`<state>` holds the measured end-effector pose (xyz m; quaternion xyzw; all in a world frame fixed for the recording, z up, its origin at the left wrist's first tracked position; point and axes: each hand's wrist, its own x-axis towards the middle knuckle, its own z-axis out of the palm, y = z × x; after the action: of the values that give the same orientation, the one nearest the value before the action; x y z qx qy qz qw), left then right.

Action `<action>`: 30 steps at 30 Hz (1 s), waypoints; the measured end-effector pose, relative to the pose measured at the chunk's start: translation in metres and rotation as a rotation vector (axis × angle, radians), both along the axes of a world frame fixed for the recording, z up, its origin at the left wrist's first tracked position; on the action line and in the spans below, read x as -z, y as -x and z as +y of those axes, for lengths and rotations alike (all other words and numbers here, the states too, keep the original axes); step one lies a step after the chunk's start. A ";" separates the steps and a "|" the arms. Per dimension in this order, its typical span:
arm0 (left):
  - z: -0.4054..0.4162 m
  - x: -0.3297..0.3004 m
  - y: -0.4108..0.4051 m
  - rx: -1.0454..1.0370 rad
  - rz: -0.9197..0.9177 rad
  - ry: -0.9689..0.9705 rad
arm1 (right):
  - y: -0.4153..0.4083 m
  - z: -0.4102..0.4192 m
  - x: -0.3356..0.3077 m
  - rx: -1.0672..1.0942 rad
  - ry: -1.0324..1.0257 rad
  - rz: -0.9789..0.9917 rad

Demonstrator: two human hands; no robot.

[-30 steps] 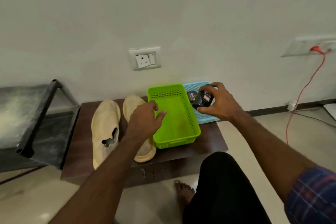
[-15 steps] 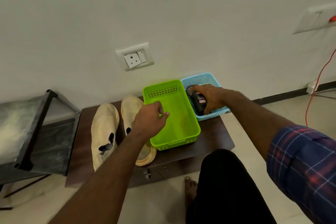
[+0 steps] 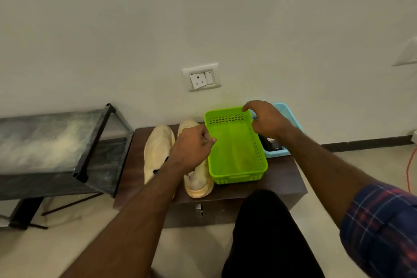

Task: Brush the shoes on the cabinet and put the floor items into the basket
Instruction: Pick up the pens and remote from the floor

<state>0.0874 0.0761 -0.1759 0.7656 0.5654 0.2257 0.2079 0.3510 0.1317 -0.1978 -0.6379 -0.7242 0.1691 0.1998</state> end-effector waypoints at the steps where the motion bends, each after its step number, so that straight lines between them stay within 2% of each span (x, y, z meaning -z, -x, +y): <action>1: -0.006 -0.008 0.009 -0.025 0.000 -0.003 | 0.028 -0.007 -0.014 -0.016 -0.113 0.054; 3: -0.019 -0.025 0.030 -0.069 0.012 -0.025 | 0.087 -0.022 -0.038 -0.084 -0.320 0.162; 5: -0.036 -0.045 0.057 -0.119 0.046 -0.072 | 0.149 -0.036 -0.058 -0.155 -0.403 0.247; 10: -0.089 -0.081 0.152 -0.425 0.122 -0.196 | 0.279 -0.073 -0.064 -0.269 -0.168 0.333; 16: -0.171 -0.066 0.251 -0.760 0.216 -0.046 | 0.384 -0.149 -0.020 -0.541 0.029 0.233; 22: -0.245 0.011 0.297 -0.933 0.171 0.245 | 0.439 -0.217 0.053 -0.605 0.309 0.119; 30: -0.346 0.169 0.356 -1.173 -0.079 0.666 | 0.488 -0.278 0.176 -0.763 0.514 -0.270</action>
<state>-0.2687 -0.2699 -0.3446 0.2182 0.9188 0.1426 0.2962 -0.1367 -0.1463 -0.3736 -0.3717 -0.8607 0.3199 -0.1365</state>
